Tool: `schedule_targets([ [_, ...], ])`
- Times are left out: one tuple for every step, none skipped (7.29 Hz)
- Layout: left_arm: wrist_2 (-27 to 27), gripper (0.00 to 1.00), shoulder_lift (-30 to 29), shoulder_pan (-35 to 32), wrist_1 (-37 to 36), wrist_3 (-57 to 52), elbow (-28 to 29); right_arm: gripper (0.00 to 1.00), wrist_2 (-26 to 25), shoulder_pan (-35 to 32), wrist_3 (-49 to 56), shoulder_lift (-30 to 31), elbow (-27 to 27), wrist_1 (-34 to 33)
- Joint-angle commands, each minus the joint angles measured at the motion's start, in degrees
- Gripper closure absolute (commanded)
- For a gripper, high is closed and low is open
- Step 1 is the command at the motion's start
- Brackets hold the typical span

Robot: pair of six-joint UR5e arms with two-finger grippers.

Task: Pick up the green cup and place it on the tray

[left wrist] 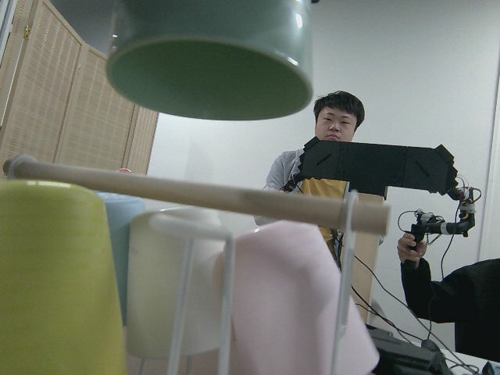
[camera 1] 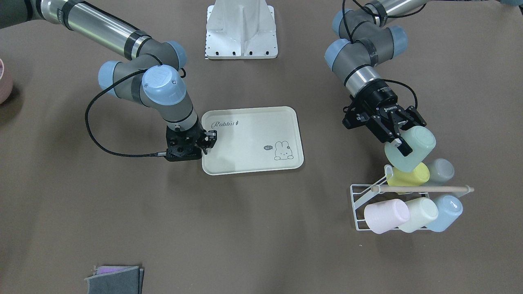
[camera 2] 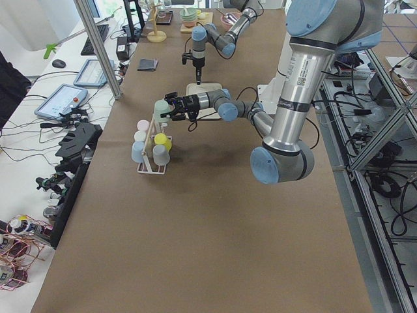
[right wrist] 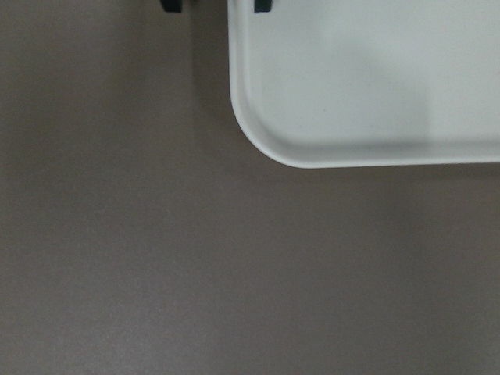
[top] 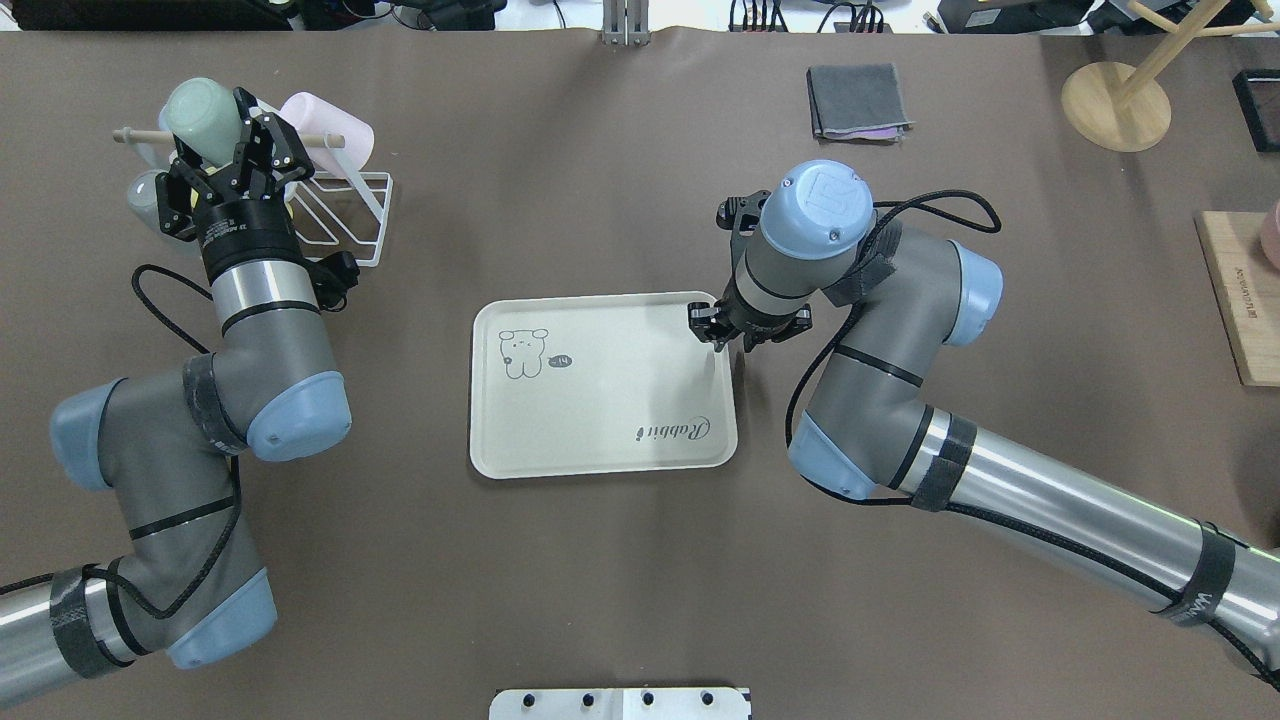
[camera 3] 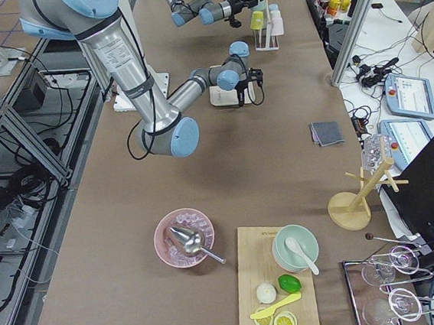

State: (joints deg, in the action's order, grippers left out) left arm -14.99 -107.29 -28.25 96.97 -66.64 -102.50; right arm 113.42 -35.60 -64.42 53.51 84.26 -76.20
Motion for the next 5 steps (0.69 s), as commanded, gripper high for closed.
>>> schedule_targets([
  [-5.09, 0.81, 0.24, 2.13, 18.06, -0.07, -1.12, 0.00, 0.13, -2.26, 0.09, 2.72, 2.82, -0.26],
  [-13.31, 0.81, 0.07, 2.06, 29.05, 0.28, -1.12, 0.00, 0.91, -4.80, 1.05, 5.53, 6.32, -2.27],
  [-22.01, 0.81, -0.28, 1.97, 38.38, 1.85, -1.04, 0.00, 2.14, -7.44, 1.32, 7.64, 9.75, -6.03],
  [-28.71, 0.82, -1.07, 1.97, 41.08, 10.30, -1.03, 0.00, 2.15, -9.47, 3.15, 10.36, 13.09, -8.24],
  [-37.21, 0.82, -2.47, 1.88, 41.46, 25.01, -0.77, 0.00, 2.24, -12.36, 9.69, 13.00, 15.91, -11.40],
])
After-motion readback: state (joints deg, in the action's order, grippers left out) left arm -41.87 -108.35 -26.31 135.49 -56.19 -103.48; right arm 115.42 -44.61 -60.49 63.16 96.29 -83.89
